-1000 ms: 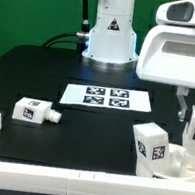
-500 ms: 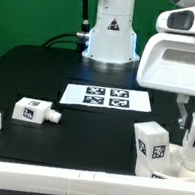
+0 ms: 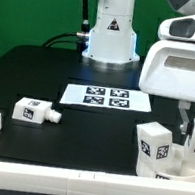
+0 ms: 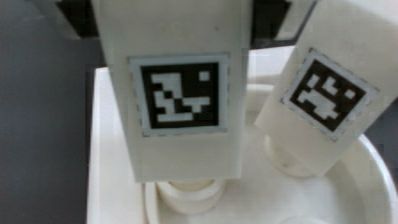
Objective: Assemble stool
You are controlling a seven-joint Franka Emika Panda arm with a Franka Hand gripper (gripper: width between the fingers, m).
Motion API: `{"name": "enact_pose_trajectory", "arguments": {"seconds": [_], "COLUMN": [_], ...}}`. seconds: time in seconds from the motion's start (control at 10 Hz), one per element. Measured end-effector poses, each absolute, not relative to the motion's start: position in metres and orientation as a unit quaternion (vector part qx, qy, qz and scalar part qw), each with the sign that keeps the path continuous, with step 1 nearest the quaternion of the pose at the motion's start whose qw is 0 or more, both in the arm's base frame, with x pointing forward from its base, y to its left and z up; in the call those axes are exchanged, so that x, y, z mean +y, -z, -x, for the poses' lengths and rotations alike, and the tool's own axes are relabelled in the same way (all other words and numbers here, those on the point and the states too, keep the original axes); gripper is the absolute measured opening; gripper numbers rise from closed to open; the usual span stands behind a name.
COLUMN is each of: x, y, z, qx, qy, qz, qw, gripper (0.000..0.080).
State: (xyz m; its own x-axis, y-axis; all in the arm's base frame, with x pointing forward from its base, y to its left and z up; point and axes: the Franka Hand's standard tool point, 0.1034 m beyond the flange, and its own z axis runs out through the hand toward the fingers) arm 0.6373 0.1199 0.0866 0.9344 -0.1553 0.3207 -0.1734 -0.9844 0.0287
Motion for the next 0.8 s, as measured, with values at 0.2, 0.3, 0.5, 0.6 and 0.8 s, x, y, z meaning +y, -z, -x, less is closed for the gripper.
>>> {"name": "enact_pose_trajectory", "arguments": {"seconds": [0.2, 0.3, 0.5, 0.6, 0.8], "x": [0.1208, 0.1212, 0.1210, 0.1210, 0.1210], "y": [-0.0841, -0.0839, -0.0839, -0.0840, -0.0840], "z": [-0.6348, -0.6352, -0.6360, -0.6360, -0.6360], "qx": [-0.082, -0.081, -0.080, -0.080, -0.080], "qy": [-0.171, -0.174, -0.178, -0.178, -0.178], "qz": [-0.982, -0.981, -0.981, -0.981, -0.981], "qw": [0.024, 0.024, 0.023, 0.023, 0.023], "gripper": [0.0335, 0.0335, 0.0335, 0.0335, 0.0408]}}
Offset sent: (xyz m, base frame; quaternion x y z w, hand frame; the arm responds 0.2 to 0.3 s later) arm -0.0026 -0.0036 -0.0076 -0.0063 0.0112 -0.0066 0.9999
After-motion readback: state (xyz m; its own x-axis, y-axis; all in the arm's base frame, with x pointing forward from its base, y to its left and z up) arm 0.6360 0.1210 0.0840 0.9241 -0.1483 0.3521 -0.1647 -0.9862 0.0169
